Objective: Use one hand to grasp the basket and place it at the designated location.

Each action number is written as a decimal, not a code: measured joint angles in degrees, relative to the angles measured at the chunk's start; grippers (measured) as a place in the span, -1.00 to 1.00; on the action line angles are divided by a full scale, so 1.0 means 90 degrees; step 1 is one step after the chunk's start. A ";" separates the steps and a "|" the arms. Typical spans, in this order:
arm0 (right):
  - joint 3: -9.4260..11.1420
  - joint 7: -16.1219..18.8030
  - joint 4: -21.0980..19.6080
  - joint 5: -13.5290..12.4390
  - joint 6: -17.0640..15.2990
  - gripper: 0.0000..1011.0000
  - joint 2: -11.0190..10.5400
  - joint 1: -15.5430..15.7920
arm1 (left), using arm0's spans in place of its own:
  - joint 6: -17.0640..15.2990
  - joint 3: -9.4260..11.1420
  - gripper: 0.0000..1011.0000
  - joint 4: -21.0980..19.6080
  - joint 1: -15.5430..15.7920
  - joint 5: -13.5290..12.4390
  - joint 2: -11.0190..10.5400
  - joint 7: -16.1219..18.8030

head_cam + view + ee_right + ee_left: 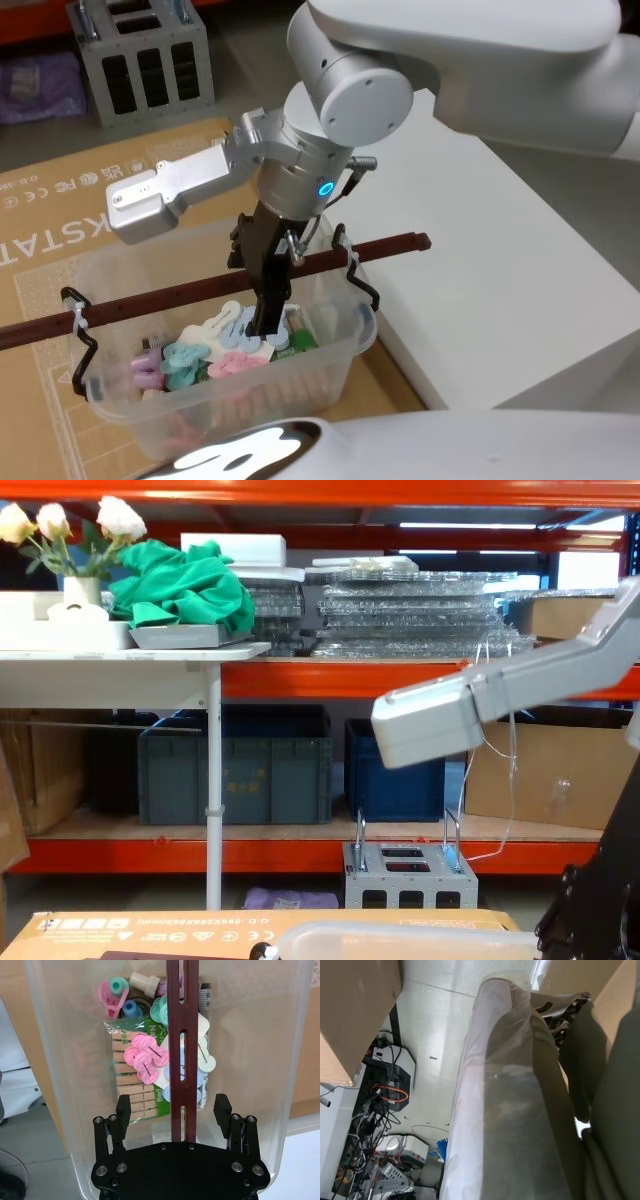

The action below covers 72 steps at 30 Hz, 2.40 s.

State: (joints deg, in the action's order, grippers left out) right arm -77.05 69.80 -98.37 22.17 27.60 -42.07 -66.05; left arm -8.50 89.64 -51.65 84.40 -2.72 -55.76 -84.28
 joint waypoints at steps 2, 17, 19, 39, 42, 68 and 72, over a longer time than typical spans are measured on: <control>-0.0041 -0.0001 0.0017 0.0032 -0.0015 0.98 0.0016 0.0000 | 0.0000 0.0000 -1.00 0.0000 0.0000 0.0000 0.0000 0.0000; -0.0140 0.0004 0.0092 0.0052 -0.0110 0.83 0.0076 -0.0083 | 0.0000 0.0000 -1.00 0.0000 0.0000 0.0000 0.0000 0.0000; -0.0136 -0.0005 0.0115 0.0011 -0.0091 0.70 0.0076 -0.0093 | 0.0000 0.0000 -1.00 0.0000 0.0000 0.0000 0.0000 0.0000; -0.0096 -0.0021 0.0319 -0.0259 -0.0039 -0.48 0.0149 -0.0147 | 0.0000 0.0000 -1.00 0.0000 0.0000 0.0000 0.0000 0.0000; -0.0084 -0.0034 0.0354 -0.0296 -0.0042 -0.54 0.0166 -0.0146 | 0.0000 0.0000 -1.00 0.0000 0.0000 0.0000 0.0000 0.0000; 0.0189 -0.0025 0.0358 -0.0780 0.0073 -0.54 0.0012 -0.0280 | 0.0000 0.0000 -1.00 0.0000 0.0000 0.0000 0.0000 0.0000; 0.0319 0.0007 0.0247 -0.0930 0.0084 -0.54 -0.0127 -0.0347 | 0.0000 0.0000 -1.00 0.0000 0.0000 0.0000 0.0000 0.0000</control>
State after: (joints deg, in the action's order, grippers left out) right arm -74.18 69.87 -96.15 13.80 28.35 -43.21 -69.17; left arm -8.50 89.64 -51.66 84.41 -2.71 -55.76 -84.28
